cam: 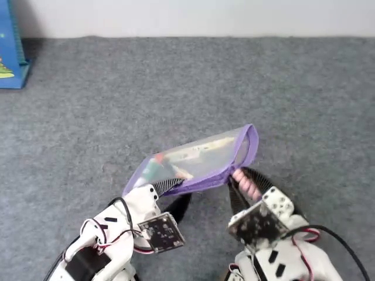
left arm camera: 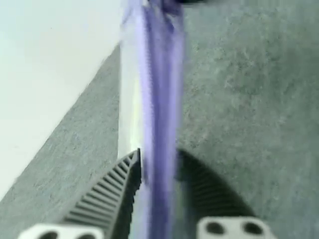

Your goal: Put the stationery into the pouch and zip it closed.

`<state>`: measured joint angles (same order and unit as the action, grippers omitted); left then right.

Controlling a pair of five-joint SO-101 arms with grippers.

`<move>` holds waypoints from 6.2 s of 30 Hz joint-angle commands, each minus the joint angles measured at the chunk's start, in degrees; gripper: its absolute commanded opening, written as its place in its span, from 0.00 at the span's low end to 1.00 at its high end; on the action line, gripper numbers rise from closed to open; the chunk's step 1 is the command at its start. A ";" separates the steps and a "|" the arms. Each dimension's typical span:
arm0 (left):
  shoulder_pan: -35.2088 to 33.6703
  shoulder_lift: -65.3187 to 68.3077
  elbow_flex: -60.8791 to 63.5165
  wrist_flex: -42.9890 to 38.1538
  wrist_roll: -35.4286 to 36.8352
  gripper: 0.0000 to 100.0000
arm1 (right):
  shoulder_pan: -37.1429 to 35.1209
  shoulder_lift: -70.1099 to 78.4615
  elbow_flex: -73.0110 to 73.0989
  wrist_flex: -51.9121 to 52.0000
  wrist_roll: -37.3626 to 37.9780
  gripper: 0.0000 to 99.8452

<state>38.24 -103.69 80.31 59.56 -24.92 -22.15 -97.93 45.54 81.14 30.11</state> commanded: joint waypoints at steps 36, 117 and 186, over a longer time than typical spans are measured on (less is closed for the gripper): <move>2.81 -0.79 6.99 -21.10 6.86 0.11 | -17.19 -0.92 -3.96 8.40 -6.24 0.01; 2.73 -0.88 -13.23 1.05 7.82 0.01 | 13.32 -5.85 12.57 -25.54 -0.88 0.01; 3.78 -0.88 -12.35 -4.22 11.78 0.01 | 1.80 -3.74 -5.80 10.59 -8.00 0.19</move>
<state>43.96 -103.69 69.58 54.02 -12.62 -20.92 -103.74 41.93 88.79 23.78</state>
